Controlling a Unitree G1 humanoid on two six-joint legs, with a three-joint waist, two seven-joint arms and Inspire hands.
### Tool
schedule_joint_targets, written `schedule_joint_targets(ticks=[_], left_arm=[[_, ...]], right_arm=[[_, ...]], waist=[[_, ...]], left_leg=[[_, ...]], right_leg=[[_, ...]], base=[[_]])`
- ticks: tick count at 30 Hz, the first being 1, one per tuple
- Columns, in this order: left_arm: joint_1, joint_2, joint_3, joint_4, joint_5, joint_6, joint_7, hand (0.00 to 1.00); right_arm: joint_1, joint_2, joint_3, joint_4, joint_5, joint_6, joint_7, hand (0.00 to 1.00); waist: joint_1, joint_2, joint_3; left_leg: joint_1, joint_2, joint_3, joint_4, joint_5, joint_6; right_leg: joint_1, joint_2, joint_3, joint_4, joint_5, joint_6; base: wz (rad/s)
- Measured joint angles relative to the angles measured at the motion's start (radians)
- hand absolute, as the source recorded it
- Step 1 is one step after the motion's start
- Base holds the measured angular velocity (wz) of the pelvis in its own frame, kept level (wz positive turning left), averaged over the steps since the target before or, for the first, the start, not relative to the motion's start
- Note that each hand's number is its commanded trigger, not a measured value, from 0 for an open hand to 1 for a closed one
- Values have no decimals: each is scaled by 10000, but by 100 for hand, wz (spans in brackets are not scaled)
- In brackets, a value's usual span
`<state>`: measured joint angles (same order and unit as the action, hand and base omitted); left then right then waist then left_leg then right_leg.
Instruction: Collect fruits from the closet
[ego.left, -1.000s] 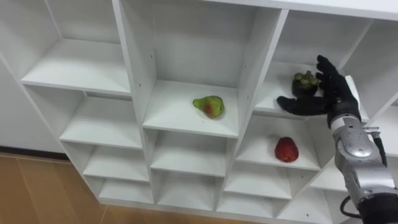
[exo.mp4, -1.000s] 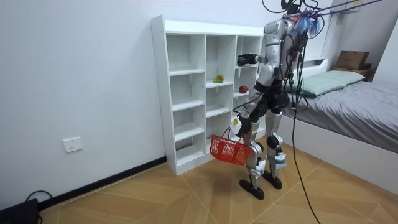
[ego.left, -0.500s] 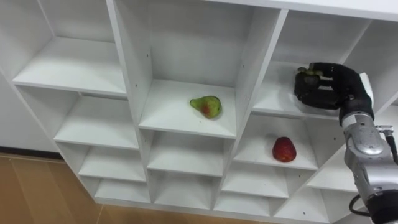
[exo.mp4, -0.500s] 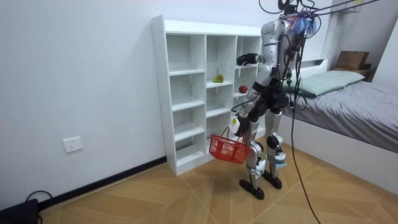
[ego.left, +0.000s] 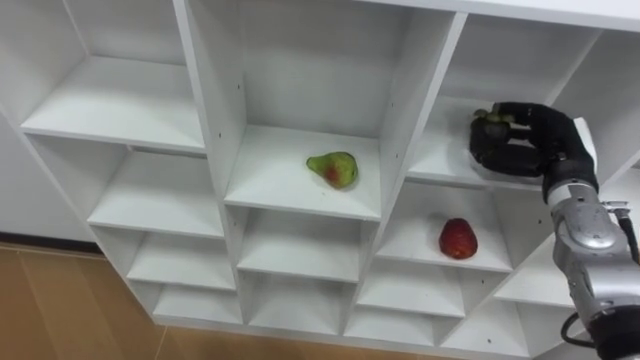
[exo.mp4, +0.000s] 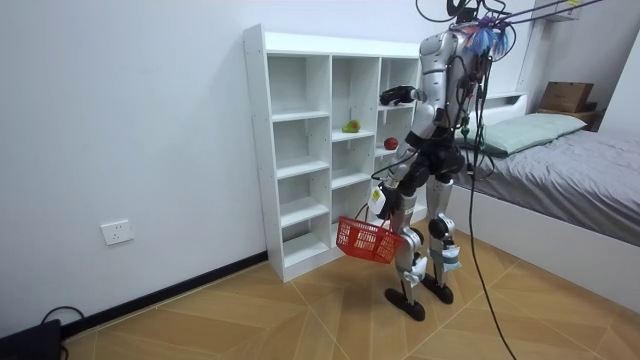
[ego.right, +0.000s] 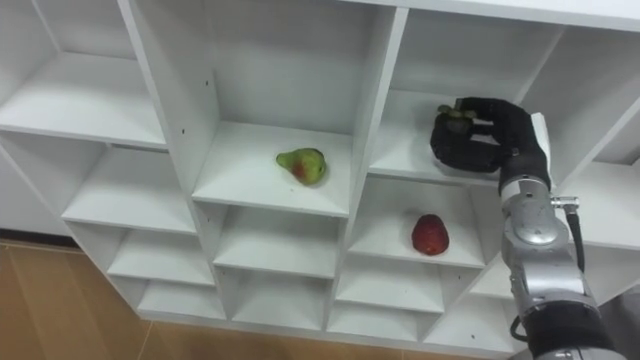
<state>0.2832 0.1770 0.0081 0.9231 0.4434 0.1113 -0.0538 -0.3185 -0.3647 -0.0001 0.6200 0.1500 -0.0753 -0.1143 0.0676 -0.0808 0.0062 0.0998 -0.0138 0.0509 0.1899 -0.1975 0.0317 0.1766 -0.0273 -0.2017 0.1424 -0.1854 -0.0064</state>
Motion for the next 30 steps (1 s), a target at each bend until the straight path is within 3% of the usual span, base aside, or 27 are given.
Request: schedule_joint_targets(ticks=[11,15,23,30], left_arm=[[-59,-1,-158,-2,2,-4,-47,100],[-160,2,-103,17,0,-107,-52,100],[-368,-41,-121,53,1,-470,209,100],[-402,-62,-81,-108,-28,-540,285,100]], right_arm=[[37,19,225,-489,-70,145,-6,100],[484,85,286,-1914,-932,156,240,100],[1378,241,277,-4674,-1147,95,432,100],[2532,441,146,-6342,-1324,93,671,100]], waist=[[-51,134,-26],[-101,186,-52],[-183,154,-57],[-511,260,-62]], left_leg=[[-67,7,7,65,0,4],[-206,4,35,122,7,5],[-199,3,27,88,4,6],[-193,14,54,61,1,6]], right_leg=[[-55,-6,49,98,0,0],[-192,-5,65,101,6,-11],[-221,-14,64,88,6,-10],[-214,-2,113,89,6,-9]], base=[[0],[0],[1],[-1]])
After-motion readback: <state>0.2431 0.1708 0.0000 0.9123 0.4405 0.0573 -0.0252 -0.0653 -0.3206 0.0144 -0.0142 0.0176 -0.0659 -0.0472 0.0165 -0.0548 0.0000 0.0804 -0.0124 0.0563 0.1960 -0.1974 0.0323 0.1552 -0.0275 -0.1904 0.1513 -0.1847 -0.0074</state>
